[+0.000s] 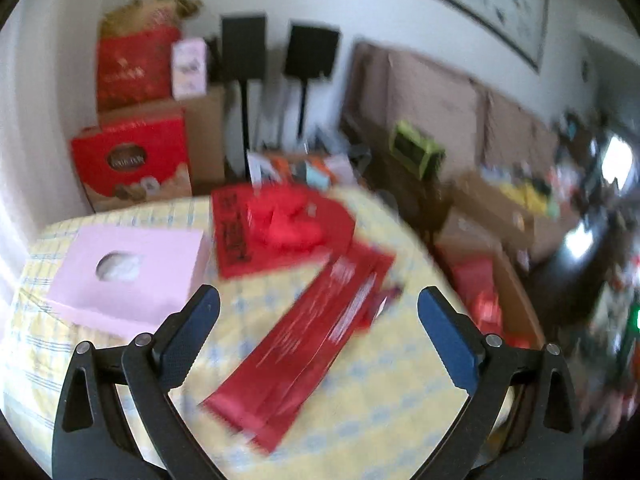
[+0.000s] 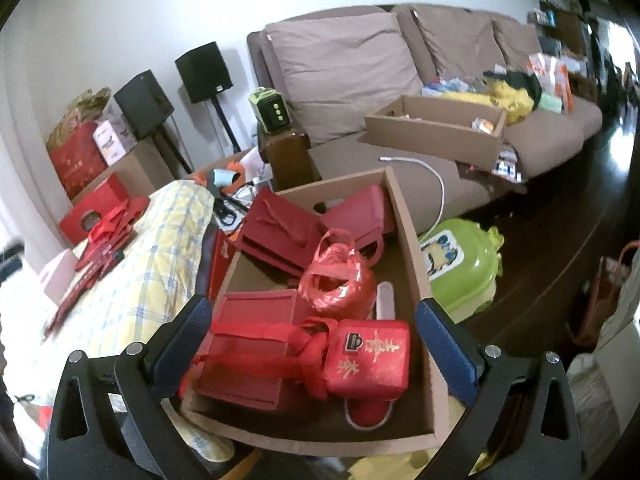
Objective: Organize objects
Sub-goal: 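Move the left gripper to the long red ribbon strip on the table, then close the left gripper on the end of the red ribbon strip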
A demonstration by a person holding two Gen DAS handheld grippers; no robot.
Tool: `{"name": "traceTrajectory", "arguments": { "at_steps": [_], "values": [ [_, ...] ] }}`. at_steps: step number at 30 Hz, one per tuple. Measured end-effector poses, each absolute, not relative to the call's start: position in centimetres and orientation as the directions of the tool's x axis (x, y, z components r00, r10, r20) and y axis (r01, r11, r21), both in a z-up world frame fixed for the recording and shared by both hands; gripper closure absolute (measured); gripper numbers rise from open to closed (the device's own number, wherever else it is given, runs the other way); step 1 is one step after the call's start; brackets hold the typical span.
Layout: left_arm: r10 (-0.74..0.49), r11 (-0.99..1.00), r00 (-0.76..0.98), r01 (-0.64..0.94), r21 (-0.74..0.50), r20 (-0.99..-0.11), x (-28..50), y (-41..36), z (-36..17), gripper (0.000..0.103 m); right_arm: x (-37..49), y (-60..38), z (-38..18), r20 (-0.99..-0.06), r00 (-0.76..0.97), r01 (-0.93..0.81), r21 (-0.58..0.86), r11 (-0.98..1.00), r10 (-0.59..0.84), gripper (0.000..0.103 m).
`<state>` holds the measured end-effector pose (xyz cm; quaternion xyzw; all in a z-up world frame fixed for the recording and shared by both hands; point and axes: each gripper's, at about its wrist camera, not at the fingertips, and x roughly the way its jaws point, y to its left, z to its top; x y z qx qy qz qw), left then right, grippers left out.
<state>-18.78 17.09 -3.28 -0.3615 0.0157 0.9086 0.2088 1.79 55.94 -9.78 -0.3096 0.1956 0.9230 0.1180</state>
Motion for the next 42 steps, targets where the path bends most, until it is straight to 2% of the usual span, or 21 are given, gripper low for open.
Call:
{"name": "traceTrajectory", "arguments": {
  "at_steps": [4,7,9,11,13,18,23,29,33,36,37,38,39,40,42],
  "values": [
    [0.366,-0.841,-0.517,-0.539,-0.038,-0.774,-17.8,17.7,-6.8,0.004,1.8,56.3,-10.1,-0.631,-0.773,-0.342,0.323,-0.883,0.068,0.001],
    [0.355,-0.852,-0.486,-0.519,-0.063,-0.799,-18.1,18.3,-9.2,0.006,1.9,56.2,-10.1,-0.632,-0.772,-0.343,0.324,-0.882,0.067,0.001],
    [0.354,-0.873,-0.473,-0.477,-0.103,-0.807,-18.9,18.1,-10.2,0.012,1.9,56.2,-10.1,-0.634,-0.77,-0.343,0.319,-0.884,0.07,0.001],
    [0.301,-0.915,-0.483,-0.388,-0.107,-0.822,-19.6,17.9,-10.8,0.03,1.8,56.1,-10.3,-0.639,-0.766,-0.341,0.315,-0.886,0.068,0.001],
    [0.244,-0.936,-0.514,-0.347,-0.061,-0.822,-19.8,18.5,-10.7,0.038,1.7,56.0,-10.4,-0.645,-0.762,-0.336,0.314,-0.888,0.061,0.001],
    [0.178,-0.952,-0.53,-0.305,-0.01,-0.829,-19.6,19.9,-11.0,0.045,1.4,55.6,-10.7,-0.659,-0.751,-0.33,0.306,-0.893,0.052,0.001],
    [0.117,-0.953,-0.494,-0.299,0.041,-0.862,-19.4,21.1,-10.9,0.067,1.5,56.2,-11.0,-0.67,-0.741,-0.351,0.327,-0.877,0.046,0.001],
    [0.135,-0.941,-0.381,-0.34,0.003,-0.915,-19.0,22.3,-10.0,0.07,1.6,57.0,-11.5,-0.675,-0.737,-0.369,0.378,-0.849,0.02,0.001],
    [0.134,-0.909,-0.329,-0.416,0.016,-0.935,-17.9,23.9,-9.3,0.07,1.7,57.0,-11.3,-0.673,-0.74,-0.367,0.377,-0.85,0.021,0.001],
    [0.192,-0.898,-0.297,-0.437,-0.046,-0.935,-17.5,24.6,-8.0,0.068,1.6,56.7,-11.3,-0.676,-0.737,-0.36,0.362,-0.86,0.024,0.001],
    [0.206,-0.894,-0.293,-0.444,-0.058,-0.934,-17.5,24.7,-7.7,0.053,1.5,56.5,-11.3,-0.678,-0.735,-0.357,0.354,-0.865,0.026,0.001],
    [0.216,-0.889,-0.296,-0.453,-0.062,-0.93,-17.4,24.9,-7.5,0.027,1.5,56.5,-11.3,-0.678,-0.734,-0.355,0.349,-0.867,0.028,0.001],
    [0.214,-0.886,-0.313,-0.462,-0.048,-0.925,-17.3,25.2,-7.4,0.015,1.4,56.4,-11.3,-0.679,-0.734,-0.353,0.344,-0.87,0.03,0.001],
    [0.187,-0.884,-0.35,-0.468,-0.002,-0.918,-17.3,25.6,-7.3,0.006,1.4,56.4,-11.3,-0.679,-0.734,-0.352,0.342,-0.871,0.03,0.001],
    [0.126,-0.882,-0.399,-0.465,0.082,-0.908,-17.5,26.4,-7.7,0.005,1.4,56.3,-11.3,-0.681,-0.732,-0.351,0.341,-0.872,0.028,0.001]
  ]
}}
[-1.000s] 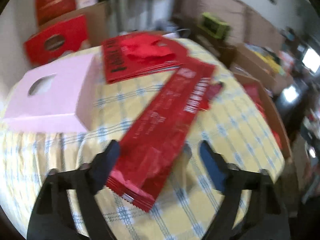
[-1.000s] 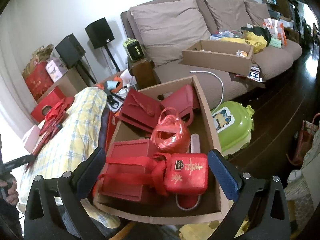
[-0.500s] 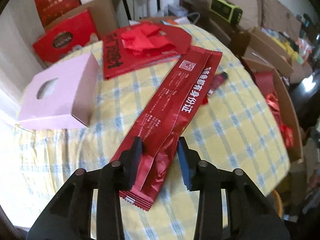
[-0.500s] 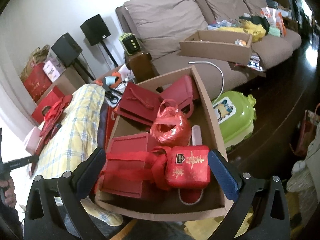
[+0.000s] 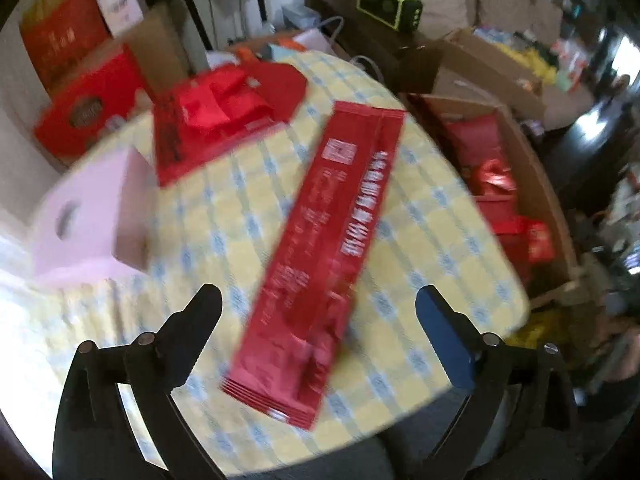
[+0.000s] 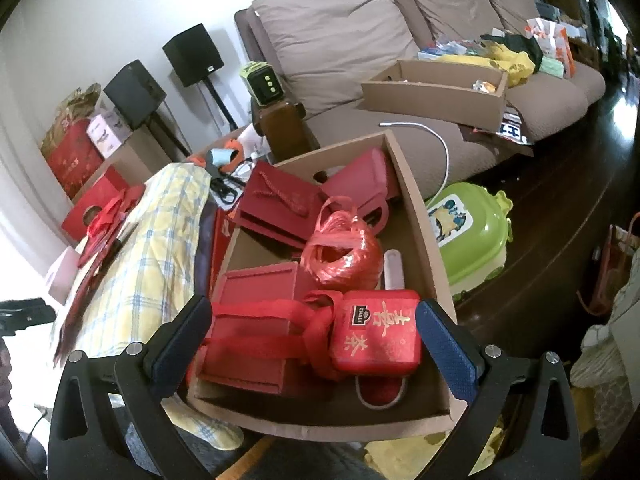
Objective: Organize objects
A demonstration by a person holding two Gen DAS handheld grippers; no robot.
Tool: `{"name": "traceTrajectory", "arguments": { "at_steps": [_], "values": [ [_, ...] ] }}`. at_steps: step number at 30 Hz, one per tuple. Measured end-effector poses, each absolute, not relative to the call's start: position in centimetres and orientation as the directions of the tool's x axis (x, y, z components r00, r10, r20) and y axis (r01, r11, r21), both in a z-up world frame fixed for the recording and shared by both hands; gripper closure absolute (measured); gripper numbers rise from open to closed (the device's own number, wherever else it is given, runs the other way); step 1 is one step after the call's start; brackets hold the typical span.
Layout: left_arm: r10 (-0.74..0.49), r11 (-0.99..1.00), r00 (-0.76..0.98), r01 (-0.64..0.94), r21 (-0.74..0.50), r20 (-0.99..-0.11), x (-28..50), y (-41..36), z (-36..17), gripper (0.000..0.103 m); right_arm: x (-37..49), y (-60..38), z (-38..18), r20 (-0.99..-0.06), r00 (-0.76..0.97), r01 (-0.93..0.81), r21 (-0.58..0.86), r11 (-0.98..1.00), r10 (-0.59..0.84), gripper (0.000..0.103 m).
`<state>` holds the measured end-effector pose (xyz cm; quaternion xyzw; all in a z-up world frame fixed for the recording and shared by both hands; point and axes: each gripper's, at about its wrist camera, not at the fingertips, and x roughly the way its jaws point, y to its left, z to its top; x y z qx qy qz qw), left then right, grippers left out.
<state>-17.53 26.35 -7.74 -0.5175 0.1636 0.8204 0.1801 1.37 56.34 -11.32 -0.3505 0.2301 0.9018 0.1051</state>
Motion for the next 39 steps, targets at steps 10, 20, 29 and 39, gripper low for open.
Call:
{"name": "traceTrajectory", "arguments": {
  "at_steps": [10,20,29,39],
  "values": [
    [0.168,-0.903,-0.363,-0.43,0.005,-0.916,-22.3,28.5,-11.5,0.006,1.2,56.1,-11.6,-0.691,-0.722,-0.352,0.326,-0.877,0.033,0.001],
    [0.198,-0.927,-0.395,-0.373,-0.04,-0.897,-23.1,27.9,-11.3,0.052,0.9,55.6,-11.7,-0.705,-0.708,-0.346,0.282,-0.895,0.051,0.001],
    [0.355,-0.923,-0.424,-0.3,-0.241,-0.833,-22.4,23.8,-7.8,0.098,1.0,55.5,-11.6,-0.701,-0.711,-0.35,0.275,-0.896,0.062,0.001],
    [0.422,-0.907,-0.489,-0.231,-0.353,-0.764,-20.7,17.7,-4.2,0.099,1.4,56.0,-11.6,-0.679,-0.734,-0.341,0.352,-0.872,0.012,0.001]
  ]
}}
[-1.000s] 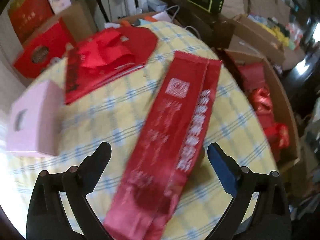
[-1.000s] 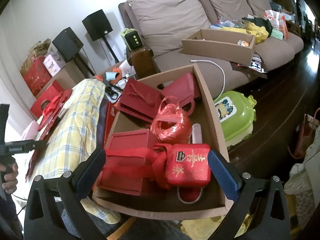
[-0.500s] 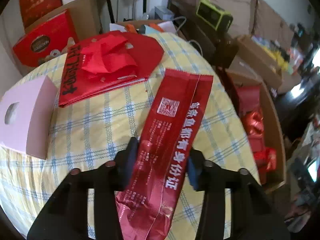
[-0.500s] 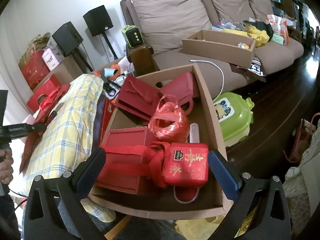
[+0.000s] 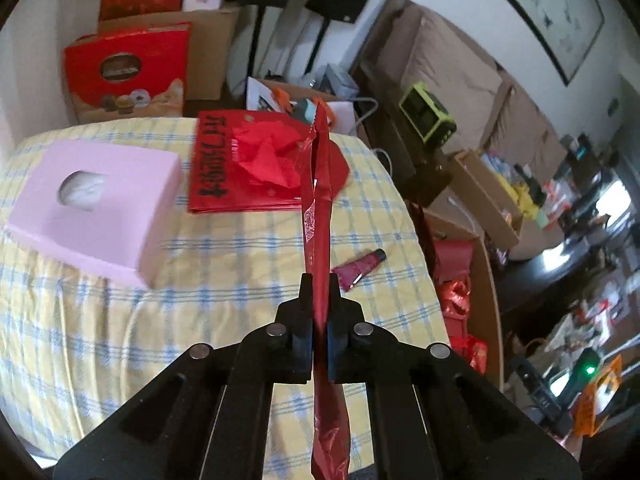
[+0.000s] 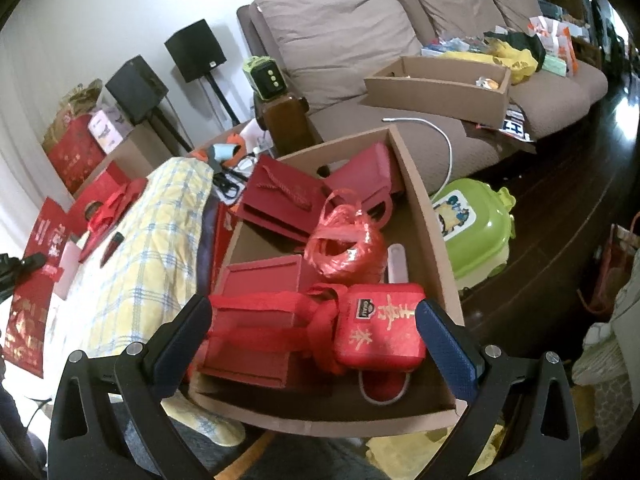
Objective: Organize objects
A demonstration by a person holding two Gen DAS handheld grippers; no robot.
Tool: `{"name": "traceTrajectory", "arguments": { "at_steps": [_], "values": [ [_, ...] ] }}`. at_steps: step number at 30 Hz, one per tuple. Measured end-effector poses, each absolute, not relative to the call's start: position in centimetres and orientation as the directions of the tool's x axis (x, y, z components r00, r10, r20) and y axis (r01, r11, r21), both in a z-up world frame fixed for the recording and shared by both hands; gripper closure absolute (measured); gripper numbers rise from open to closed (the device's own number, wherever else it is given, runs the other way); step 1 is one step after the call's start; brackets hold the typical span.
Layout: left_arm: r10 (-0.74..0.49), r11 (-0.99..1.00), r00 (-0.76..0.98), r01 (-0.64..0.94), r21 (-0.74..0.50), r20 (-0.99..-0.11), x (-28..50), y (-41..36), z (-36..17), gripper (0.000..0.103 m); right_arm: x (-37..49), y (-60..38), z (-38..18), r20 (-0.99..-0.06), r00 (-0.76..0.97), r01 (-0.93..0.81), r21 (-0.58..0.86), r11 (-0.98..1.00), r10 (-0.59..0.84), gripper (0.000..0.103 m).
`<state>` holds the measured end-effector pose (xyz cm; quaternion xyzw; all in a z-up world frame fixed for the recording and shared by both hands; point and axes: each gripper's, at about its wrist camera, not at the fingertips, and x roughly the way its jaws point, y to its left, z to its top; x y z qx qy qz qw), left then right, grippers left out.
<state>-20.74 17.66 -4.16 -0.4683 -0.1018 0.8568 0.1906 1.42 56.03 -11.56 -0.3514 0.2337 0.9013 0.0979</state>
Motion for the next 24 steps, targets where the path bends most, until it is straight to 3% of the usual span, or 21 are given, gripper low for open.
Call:
{"name": "traceTrajectory", "arguments": {
  "at_steps": [7,10,13,20,22,24],
  "values": [
    [0.469,-0.882,-0.513,-0.237,-0.407,-0.719,-20.3,13.9,-1.8,0.099,0.6,54.9,-10.3,-0.636,-0.771,-0.28,0.39,-0.877,-0.037,0.001],
    [0.456,-0.89,-0.479,-0.239,-0.388,-0.75,-20.7,13.6,-2.8,0.099,-0.2,53.0,-9.2,-0.63,-0.772,-0.229,0.396,-0.889,-0.081,0.001],
    [0.428,-0.903,-0.42,-0.248,-0.352,-0.8,-20.8,14.1,-4.5,0.099,-1.7,49.3,-7.2,-0.634,-0.763,-0.122,0.327,-0.937,-0.122,0.001],
    [0.502,-0.862,-0.325,-0.255,-0.437,-0.801,-20.9,14.3,-6.8,0.098,-5.5,37.7,-4.0,-0.663,-0.703,0.242,0.119,-0.963,-0.259,0.001],
    [0.531,-0.846,-0.307,-0.243,-0.474,-0.79,-20.9,13.9,-7.2,0.098,-7.1,34.4,-4.4,-0.676,-0.672,0.325,0.095,-0.941,-0.301,0.003],
    [0.548,-0.836,-0.297,-0.233,-0.498,-0.782,-20.9,13.7,-7.4,0.098,-8.4,32.3,-5.5,-0.69,-0.647,0.363,0.096,-0.927,-0.325,0.013]
  ]
}}
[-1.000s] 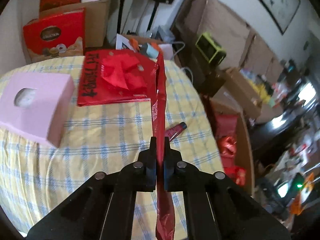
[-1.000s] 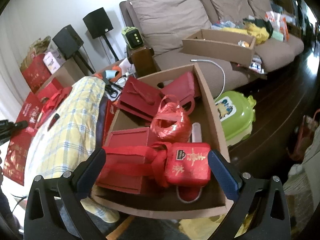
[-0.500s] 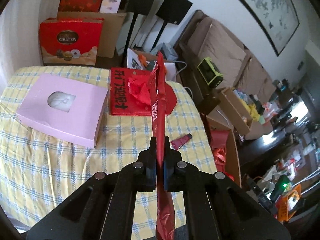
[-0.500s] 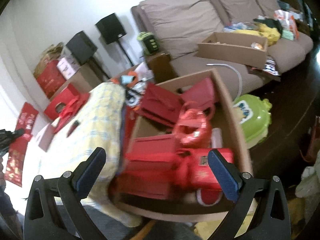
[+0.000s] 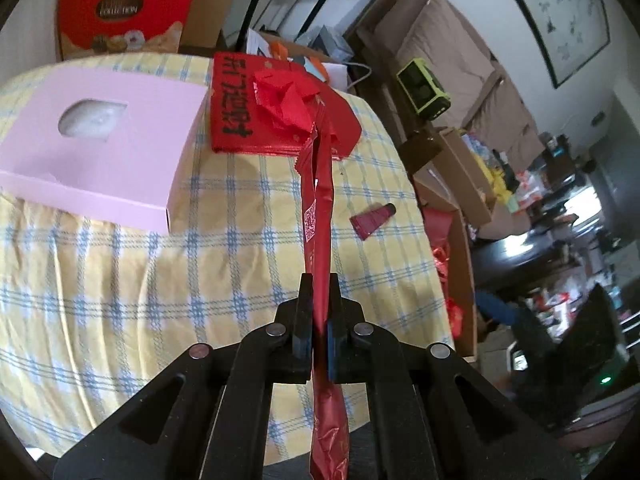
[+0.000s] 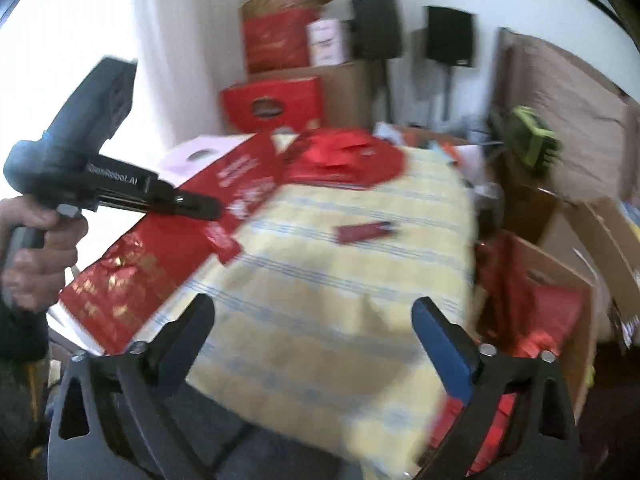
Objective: Organize objects
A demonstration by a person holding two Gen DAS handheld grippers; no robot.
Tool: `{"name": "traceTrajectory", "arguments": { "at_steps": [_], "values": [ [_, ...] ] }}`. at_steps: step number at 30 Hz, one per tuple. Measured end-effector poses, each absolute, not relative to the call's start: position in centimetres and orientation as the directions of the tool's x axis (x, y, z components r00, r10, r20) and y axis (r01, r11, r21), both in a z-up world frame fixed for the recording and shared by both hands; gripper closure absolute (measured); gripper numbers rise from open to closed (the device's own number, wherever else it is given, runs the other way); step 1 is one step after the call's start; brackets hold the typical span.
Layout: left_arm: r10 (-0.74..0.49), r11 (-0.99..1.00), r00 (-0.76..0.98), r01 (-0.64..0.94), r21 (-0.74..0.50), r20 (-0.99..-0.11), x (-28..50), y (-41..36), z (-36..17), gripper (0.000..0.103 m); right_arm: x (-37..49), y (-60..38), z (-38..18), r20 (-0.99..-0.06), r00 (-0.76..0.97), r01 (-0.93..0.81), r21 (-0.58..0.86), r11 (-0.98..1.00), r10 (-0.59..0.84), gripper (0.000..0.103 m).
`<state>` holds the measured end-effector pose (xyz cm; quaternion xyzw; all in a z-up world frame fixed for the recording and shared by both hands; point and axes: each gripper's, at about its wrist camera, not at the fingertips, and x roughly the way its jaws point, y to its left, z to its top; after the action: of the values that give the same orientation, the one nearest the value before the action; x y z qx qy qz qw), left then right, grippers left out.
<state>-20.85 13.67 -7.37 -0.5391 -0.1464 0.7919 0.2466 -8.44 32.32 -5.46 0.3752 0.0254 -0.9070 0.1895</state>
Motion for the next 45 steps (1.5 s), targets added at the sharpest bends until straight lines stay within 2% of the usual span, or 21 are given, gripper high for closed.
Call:
{"name": "traceTrajectory", "arguments": {
  "at_steps": [3,8,10,12,14,18,21,25,29,31,32,33,37,39,40,41,42,45],
  "values": [
    [0.56,-0.829,-0.293,-0.213,-0.518,-0.775,-21.0,13.2,-7.6,0.098,-11.1,29.2,-7.5,-0.724,-0.579,0.413,0.134,-0.901,-0.373,0.024],
    [0.561,-0.826,-0.268,-0.241,-0.51,-0.783,-21.0,13.6,-8.2,0.097,-12.7,25.4,-9.4,-0.736,-0.549,0.49,0.101,-0.866,-0.397,0.033],
    [0.549,-0.832,-0.26,-0.259,-0.491,-0.794,-20.9,13.7,-8.4,0.096,-12.9,24.7,-9.8,-0.746,-0.542,0.515,0.067,-0.854,-0.386,0.042],
    [0.567,-0.819,-0.236,-0.264,-0.509,-0.789,-21.0,13.6,-8.8,0.096,-13.3,24.2,-10.2,-0.762,-0.537,0.524,0.034,-0.851,-0.362,0.062],
    [0.581,-0.807,-0.221,-0.279,-0.521,-0.783,-20.9,13.6,-9.1,0.096,-13.6,24.2,-10.4,-0.769,-0.522,0.528,0.05,-0.848,-0.37,0.076],
    [0.585,-0.807,-0.235,-0.259,-0.53,-0.776,-21.1,12.8,-9.0,0.098,-14.2,24.7,-10.5,-0.769,-0.525,0.502,0.066,-0.862,-0.364,0.093],
    [0.583,-0.812,-0.273,-0.237,-0.533,-0.766,-21.2,11.5,-8.2,0.098,-14.4,25.2,-10.3,-0.774,-0.522,0.481,0.079,-0.873,-0.358,0.099],
    [0.573,-0.819,-0.307,-0.222,-0.529,-0.76,-21.2,10.1,-7.3,0.098,-14.1,25.4,-9.5,-0.761,-0.543,0.472,0.071,-0.879,-0.354,0.1],
    [0.59,-0.807,-0.289,-0.229,-0.544,-0.754,-21.3,9.6,-7.3,0.098,-13.8,24.8,-8.5,-0.747,-0.556,0.515,0.036,-0.857,-0.365,0.095],
    [0.596,-0.802,-0.265,-0.244,-0.545,-0.758,-21.2,9.8,-7.5,0.098,-13.6,24.4,-7.7,-0.727,-0.584,0.526,-0.002,-0.85,-0.36,0.067],
    [0.594,-0.802,-0.254,-0.258,-0.539,-0.763,-21.0,10.0,-7.5,0.098,-13.5,24.1,-7.4,-0.715,-0.609,0.524,-0.038,-0.851,-0.343,0.042],
    [0.595,-0.799,-0.238,-0.274,-0.535,-0.767,-20.9,10.2,-7.5,0.098,-13.4,23.9,-7.1,-0.7,-0.629,0.532,-0.071,-0.844,-0.338,0.035],
    [0.59,-0.799,-0.226,-0.302,-0.52,-0.776,-20.4,10.5,-7.0,0.097,-14.0,22.8,-7.6,-0.71,-0.616,0.598,-0.141,-0.789,-0.34,0.042],
    [0.608,-0.785,-0.219,-0.313,-0.535,-0.763,-20.2,10.5,-6.8,0.097,-14.6,22.6,-8.1,-0.729,-0.566,0.646,-0.103,-0.756,-0.385,0.071],
    [0.609,-0.783,-0.218,-0.318,-0.534,-0.762,-20.1,10.5,-6.7,0.097,-14.8,22.6,-8.3,-0.738,-0.539,0.662,-0.072,-0.746,-0.406,0.079],
    [0.605,-0.787,-0.225,-0.314,-0.531,-0.764,-20.1,10.4,-6.7,0.097,-15.3,22.6,-8.6,-0.75,-0.516,0.666,-0.047,-0.744,-0.414,0.092],
    [0.602,-0.79,-0.231,-0.307,-0.53,-0.764,-20.2,10.3,-6.6,0.097,-15.5,22.6,-9.0,-0.767,-0.491,0.664,-0.023,-0.747,-0.413,0.096],
    [0.582,-0.81,-0.271,-0.282,-0.515,-0.767,-20.3,9.6,-6.1,0.097,-15.7,22.9,-9.4,-0.779,-0.507,0.62,-0.033,-0.784,-0.369,0.096]
  ]
}}
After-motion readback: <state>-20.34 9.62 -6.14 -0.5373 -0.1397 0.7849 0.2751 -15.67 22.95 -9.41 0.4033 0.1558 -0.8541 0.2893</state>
